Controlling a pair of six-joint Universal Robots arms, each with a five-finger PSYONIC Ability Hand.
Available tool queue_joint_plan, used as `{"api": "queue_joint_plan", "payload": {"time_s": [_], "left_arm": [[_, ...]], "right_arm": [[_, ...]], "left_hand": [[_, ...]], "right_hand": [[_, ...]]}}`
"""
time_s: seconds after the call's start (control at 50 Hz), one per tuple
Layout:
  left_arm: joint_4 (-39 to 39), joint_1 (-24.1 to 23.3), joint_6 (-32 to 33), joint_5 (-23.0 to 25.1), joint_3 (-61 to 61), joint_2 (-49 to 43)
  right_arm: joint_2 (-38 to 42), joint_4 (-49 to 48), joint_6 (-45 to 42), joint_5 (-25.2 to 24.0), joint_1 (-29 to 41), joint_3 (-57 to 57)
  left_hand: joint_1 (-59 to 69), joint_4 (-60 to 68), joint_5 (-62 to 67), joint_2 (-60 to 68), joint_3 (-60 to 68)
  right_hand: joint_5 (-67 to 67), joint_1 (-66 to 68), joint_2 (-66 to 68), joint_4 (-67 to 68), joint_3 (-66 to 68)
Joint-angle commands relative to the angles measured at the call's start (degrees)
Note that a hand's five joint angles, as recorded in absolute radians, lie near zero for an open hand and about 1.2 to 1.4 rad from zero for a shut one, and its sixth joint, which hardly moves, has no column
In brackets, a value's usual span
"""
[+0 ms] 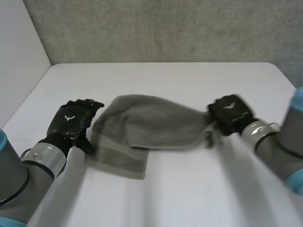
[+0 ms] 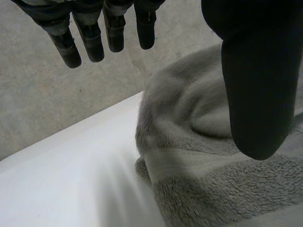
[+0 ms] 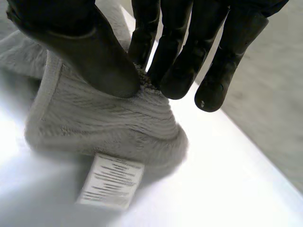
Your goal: Fold the laundry
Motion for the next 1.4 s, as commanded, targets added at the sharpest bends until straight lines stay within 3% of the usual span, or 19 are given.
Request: {"api": "queue_joint_plan", "payload": {"time_s": [0.02, 0.24, 0.46, 0.62, 1.4], "left_arm": [[-0.09, -2.31, 0.17, -0.02, -0.52, 0.39], [-0.70, -11.53, 0.70, -0.11, -0.09, -2.07], [-1.93, -16.38, 2.01, -0.64, 3.34, -10.33], [-2.73, -17.43, 6.76, -0.99, 4.57, -13.58], [-2.64, -19.37, 6.94, -0.90, 12.22, -22.03]], "right_arm": [[-1.02, 0.04, -7.42, -0.33, -10.47, 0.26], [-0.67, -0.48, -10.33, -0.51, -13.57, 1.14], [-1.11, -0.75, -10.42, -0.33, -15.58, 1.41], [-0.84, -0.66, -10.51, -0.86, -17.96, 2.02], [-0.40, -0.84, -10.51, -1.65, -17.44, 3.87]], "left_hand": [[1.70, 1.71, 1.57, 1.74, 1.76], [8.92, 8.93, 8.79, 8.96, 8.98], [16.84, 16.85, 16.71, 16.88, 16.90], [15.50, 15.50, 15.36, 15.54, 15.55], [19.53, 19.54, 19.40, 19.57, 19.59]], "right_hand": [[3.32, 4.47, 4.57, 3.34, 3.25], [3.32, 4.47, 4.57, 3.34, 3.25], [3.32, 4.47, 4.57, 3.34, 3.25], [3.32, 4.47, 4.57, 3.34, 3.25], [3.32, 4.47, 4.57, 3.34, 3.25]]}}
